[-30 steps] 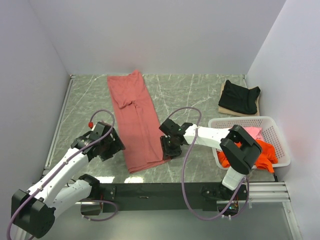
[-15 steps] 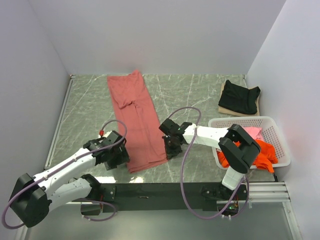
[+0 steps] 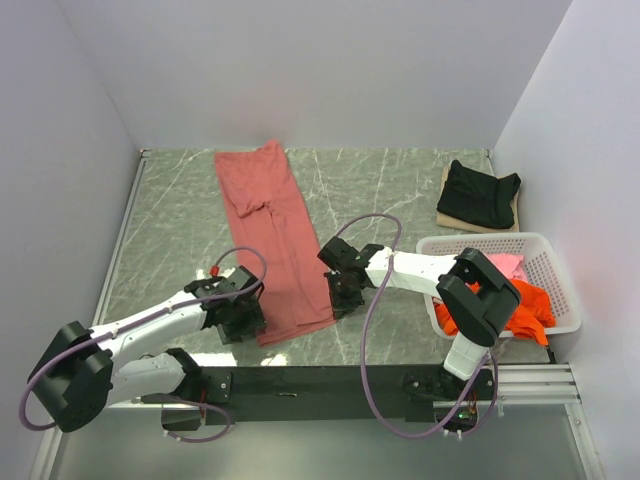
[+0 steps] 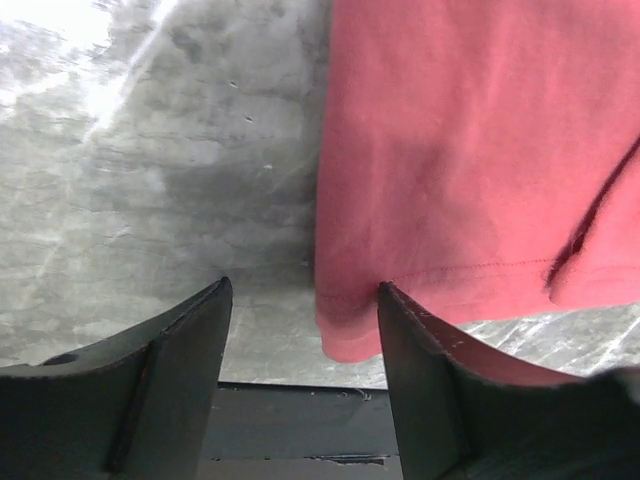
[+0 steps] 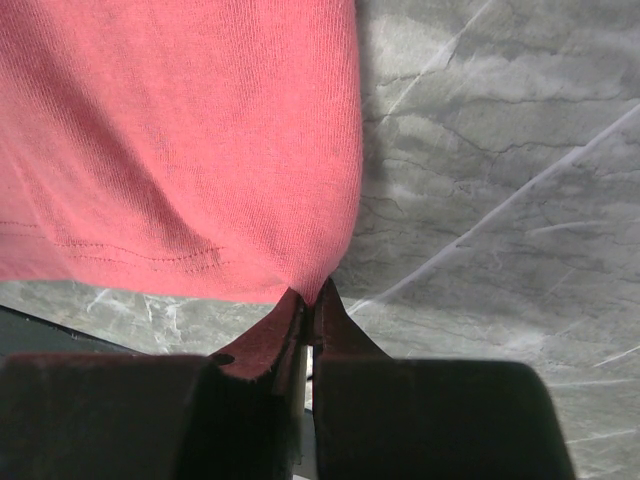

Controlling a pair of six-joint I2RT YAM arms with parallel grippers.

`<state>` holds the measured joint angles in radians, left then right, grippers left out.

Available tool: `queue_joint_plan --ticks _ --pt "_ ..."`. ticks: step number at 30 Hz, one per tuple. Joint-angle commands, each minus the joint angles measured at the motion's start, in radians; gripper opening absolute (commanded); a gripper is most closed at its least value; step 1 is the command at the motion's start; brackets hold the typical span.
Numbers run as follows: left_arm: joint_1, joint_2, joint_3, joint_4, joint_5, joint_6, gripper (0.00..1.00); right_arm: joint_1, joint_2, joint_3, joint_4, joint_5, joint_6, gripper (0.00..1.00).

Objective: Fold and stack the t-shirts
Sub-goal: Fold the tshirt

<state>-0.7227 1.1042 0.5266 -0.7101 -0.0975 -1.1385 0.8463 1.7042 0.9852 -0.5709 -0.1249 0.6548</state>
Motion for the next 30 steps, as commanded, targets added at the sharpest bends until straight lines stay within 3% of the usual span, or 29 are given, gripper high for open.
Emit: queue_joint_plan --ticks 1,14,20,27,30 --pt "-0.017 0.014 -0.008 0.043 0.019 -0.012 0.65 0.004 0.023 0.007 -0.020 0.019 -0.015 0.00" --pt "-0.058 0.052 -0.034 0.055 0.058 -0.021 0.46 0.004 0.020 0.009 -0.021 0.022 -0.011 0.00" --pt "-0.058 0.071 -0.059 0.083 0.071 -0.017 0.29 0.002 0.014 0.020 -0.027 0.022 -0.014 0.00" --pt "-0.058 0.105 -0.074 0.116 0.081 -0.003 0.01 0.004 -0.006 0.043 -0.067 0.024 -0.024 0.00" --pt "-0.060 0.089 -0.056 0.090 0.090 0.006 0.01 0.005 -0.043 0.046 -0.108 0.015 -0.030 0.00"
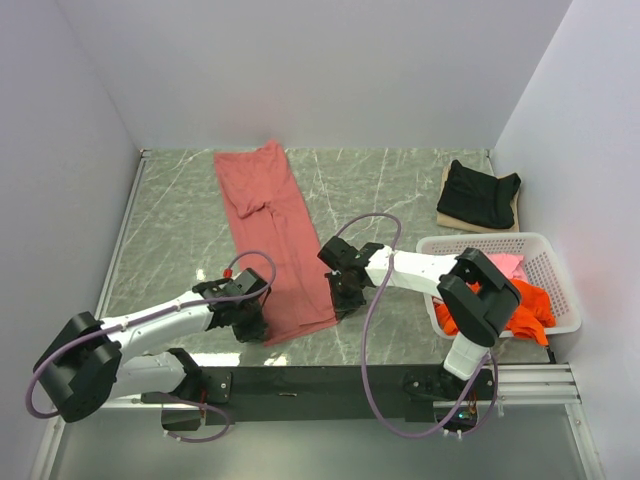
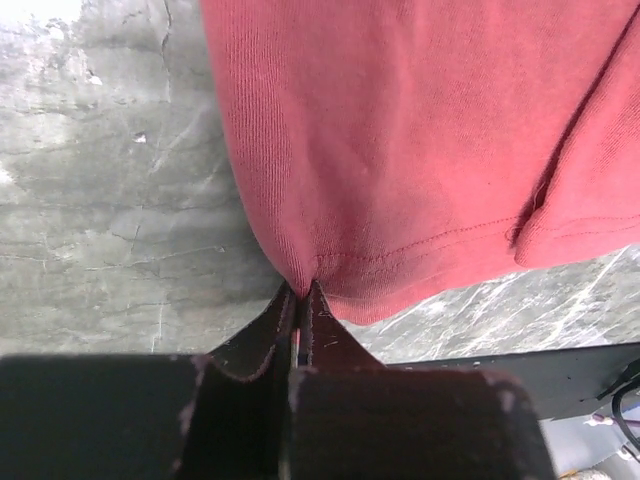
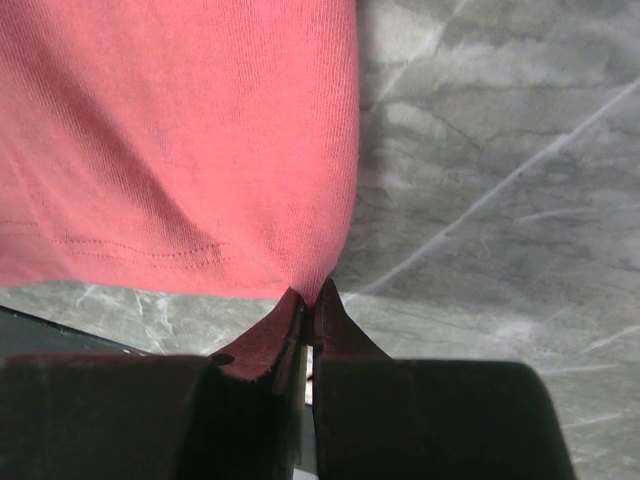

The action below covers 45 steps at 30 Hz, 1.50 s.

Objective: Fold and stack the t-shirts
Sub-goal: Fold the tshirt

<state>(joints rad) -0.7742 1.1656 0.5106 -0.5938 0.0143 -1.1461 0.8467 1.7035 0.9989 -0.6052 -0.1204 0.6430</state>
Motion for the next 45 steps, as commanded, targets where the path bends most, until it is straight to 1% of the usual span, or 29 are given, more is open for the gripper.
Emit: queue_joint_plan --ticks 1,4,9,13,20,22,26,27,28,29,30,32,34,35,37,40,41,45 --pt "-0.008 0.004 -0.032 -0.043 -0.022 0.019 0.01 0.005 -0.054 0.023 -0.085 0.007 -0.022 0.00" --pt "-0.008 -0.052 -0.020 -0.101 0.016 0.011 0.01 0.005 -0.116 -0.003 -0.143 0.004 -0.035 0.00" --pt "-0.016 -0.205 -0.037 -0.175 0.130 -0.035 0.00 0.009 -0.226 -0.035 -0.240 -0.034 -0.046 0.00" --pt "-0.045 -0.302 -0.040 -0.205 0.212 -0.105 0.00 0.032 -0.269 -0.048 -0.287 -0.067 -0.037 0.00" --pt "-0.138 -0.356 0.051 -0.307 0.231 -0.201 0.01 0.121 -0.326 -0.046 -0.361 -0.111 0.029 0.00" --pt "-0.175 -0.375 0.066 -0.316 0.239 -0.254 0.01 0.138 -0.355 -0.052 -0.396 -0.130 0.047 0.00" --pt "-0.296 -0.392 0.083 -0.325 0.227 -0.369 0.01 0.179 -0.435 -0.077 -0.433 -0.172 0.136 0.00" --pt "-0.350 -0.389 0.086 -0.311 0.217 -0.392 0.00 0.186 -0.464 -0.080 -0.438 -0.179 0.150 0.00" --pt "-0.373 -0.380 0.100 -0.302 0.210 -0.432 0.01 0.187 -0.475 -0.082 -0.441 -0.185 0.161 0.00" --pt "-0.401 -0.371 0.112 -0.293 0.198 -0.443 0.01 0.187 -0.481 -0.077 -0.442 -0.180 0.170 0.00" --pt "-0.404 -0.359 0.126 -0.281 0.175 -0.446 0.01 0.184 -0.479 -0.059 -0.452 -0.171 0.170 0.00" --pt "-0.401 -0.301 0.173 -0.284 0.156 -0.416 0.00 0.178 -0.440 -0.025 -0.470 -0.139 0.149 0.00" --pt "-0.392 -0.224 0.216 -0.300 0.141 -0.351 0.00 0.161 -0.406 0.029 -0.470 -0.122 0.127 0.00" --pt "-0.361 -0.199 0.229 -0.310 0.144 -0.325 0.00 0.152 -0.381 0.043 -0.450 -0.122 0.121 0.00" --pt "-0.335 -0.153 0.267 -0.323 0.128 -0.255 0.00 0.123 -0.352 0.078 -0.430 -0.127 0.092 0.00" --pt "-0.234 -0.142 0.298 -0.328 0.110 -0.170 0.00 0.082 -0.297 0.130 -0.427 -0.111 0.040 0.00" --pt "-0.170 -0.144 0.296 -0.324 0.111 -0.152 0.00 0.068 -0.276 0.139 -0.418 -0.108 0.029 0.00" --pt "-0.051 -0.136 0.279 -0.267 0.118 -0.071 0.00 -0.009 -0.220 0.197 -0.384 -0.107 -0.026 0.00"
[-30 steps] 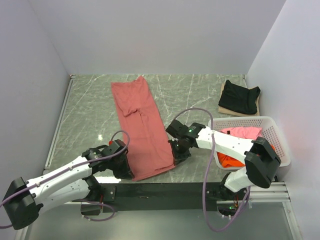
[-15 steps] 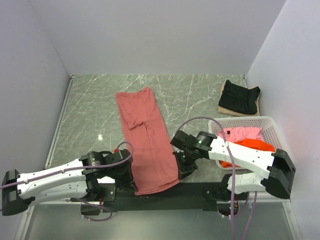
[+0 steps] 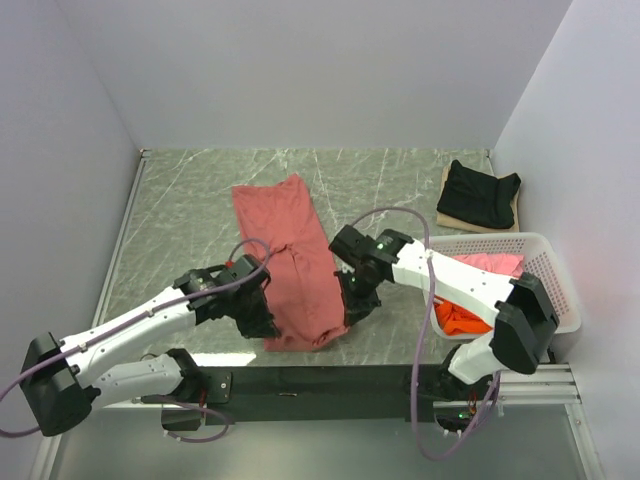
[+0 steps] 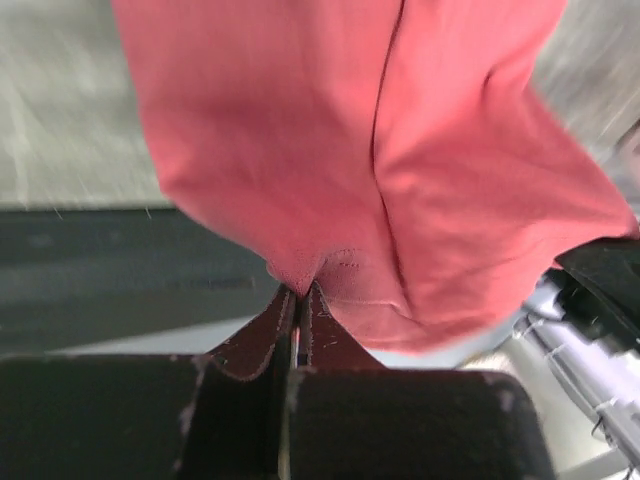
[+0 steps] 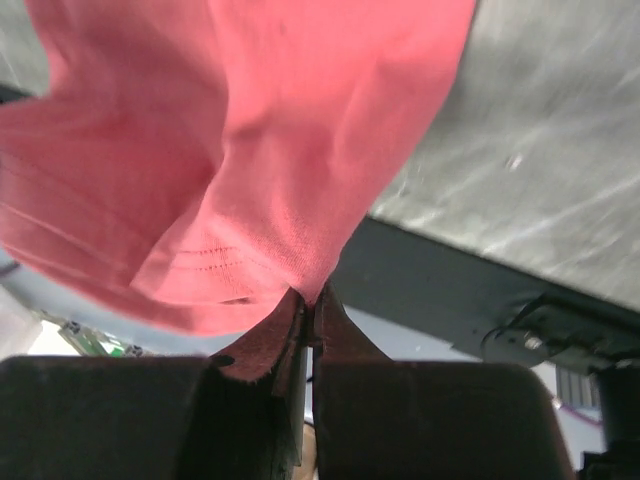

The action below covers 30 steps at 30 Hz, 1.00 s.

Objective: Fold and stack the t-shirts
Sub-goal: Fold the tshirt

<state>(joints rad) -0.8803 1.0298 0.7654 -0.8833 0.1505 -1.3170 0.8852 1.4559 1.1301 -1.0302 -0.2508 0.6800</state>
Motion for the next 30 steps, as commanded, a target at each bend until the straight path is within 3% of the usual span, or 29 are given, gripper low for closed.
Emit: queue_joint_plan --ticks 1,9,17,30 --pt "0.072 0.007 0.020 0.032 -0.023 0.113 0.00 -0.063 0.041 0.082 0.048 0.024 -0.092 0.00" --pt "0.245 0.105 0.055 0.105 -0.132 0.238 0.00 -0.173 0.346 0.399 0.058 0.051 -0.235 0.00" --pt "0.443 0.268 0.183 0.176 -0.147 0.420 0.00 -0.238 0.601 0.673 -0.002 0.073 -0.309 0.00" --pt "0.555 0.394 0.201 0.282 -0.124 0.552 0.00 -0.278 0.761 0.832 -0.033 0.074 -0.349 0.00"
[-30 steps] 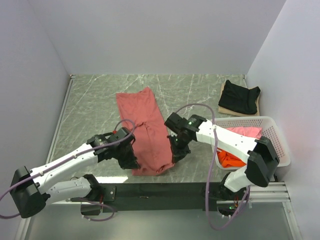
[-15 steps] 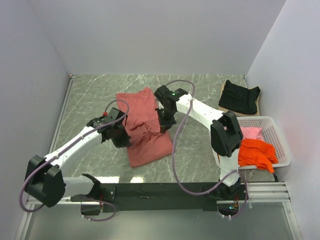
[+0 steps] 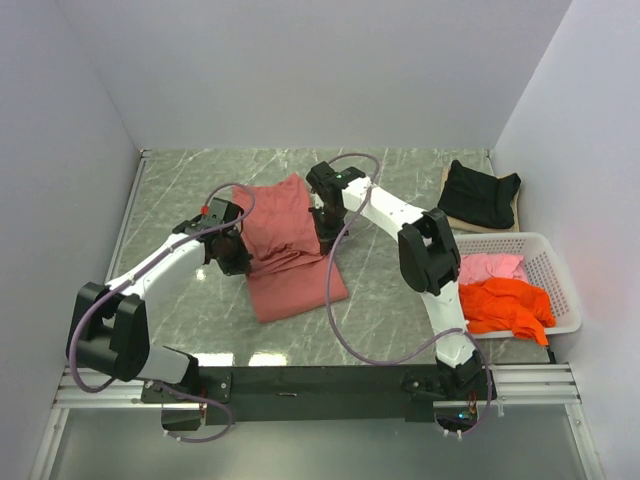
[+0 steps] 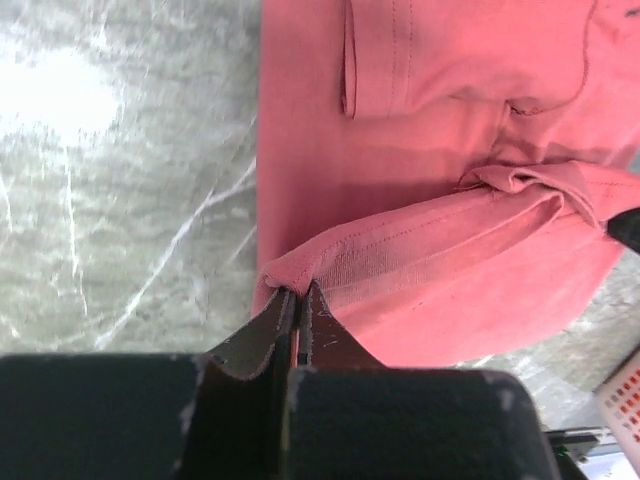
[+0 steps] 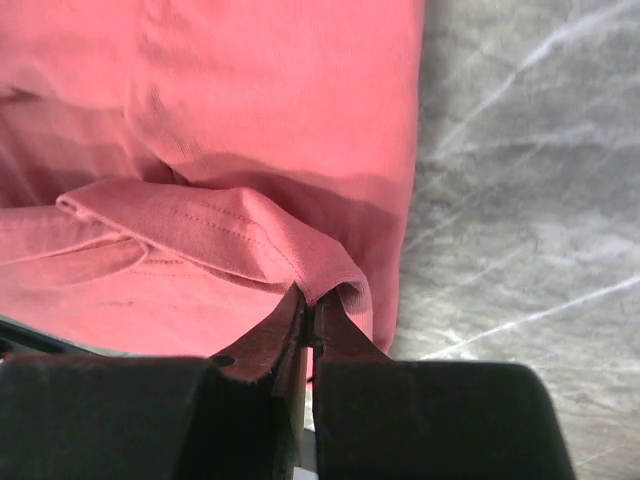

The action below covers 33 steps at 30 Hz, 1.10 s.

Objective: Fold and stack the t-shirts
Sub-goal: Fold the tshirt

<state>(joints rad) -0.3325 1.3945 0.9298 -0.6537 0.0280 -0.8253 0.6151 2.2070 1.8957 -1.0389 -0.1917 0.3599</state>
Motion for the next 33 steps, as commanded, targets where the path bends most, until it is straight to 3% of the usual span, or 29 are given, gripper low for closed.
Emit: queue_joint_plan --ticks 1,17,18,20,21,22,25,28,33 --pt "0.007 0.037 0.041 0.055 0.000 0.061 0.01 -0.008 0.019 0.075 -0.026 0.017 -0.030 0.00" --pt "0.049 0.150 0.104 0.104 -0.007 0.110 0.01 -0.032 0.108 0.207 -0.049 0.011 -0.030 0.00" --pt "0.050 0.170 0.115 0.103 -0.007 0.112 0.05 -0.032 0.111 0.207 -0.044 0.011 -0.029 0.00" --pt "0.050 0.185 0.153 0.086 -0.014 0.120 0.32 -0.041 0.109 0.209 -0.038 0.009 -0.026 0.05" --pt "0.050 0.189 0.167 0.075 -0.025 0.118 0.44 -0.043 0.106 0.210 -0.036 0.009 -0.024 0.12" --pt "0.050 0.187 0.184 0.065 -0.025 0.115 0.62 -0.044 0.090 0.212 -0.035 0.009 -0.022 0.28" --pt "0.047 0.144 0.240 0.035 -0.106 0.103 0.83 -0.051 0.041 0.203 -0.021 0.005 -0.029 0.44" --pt "0.017 0.075 0.273 0.037 -0.148 0.091 0.89 -0.049 -0.019 0.187 -0.029 0.003 -0.030 0.56" --pt "-0.130 -0.029 0.199 0.126 -0.131 0.051 0.89 -0.043 -0.157 0.008 0.060 -0.078 0.007 0.60"
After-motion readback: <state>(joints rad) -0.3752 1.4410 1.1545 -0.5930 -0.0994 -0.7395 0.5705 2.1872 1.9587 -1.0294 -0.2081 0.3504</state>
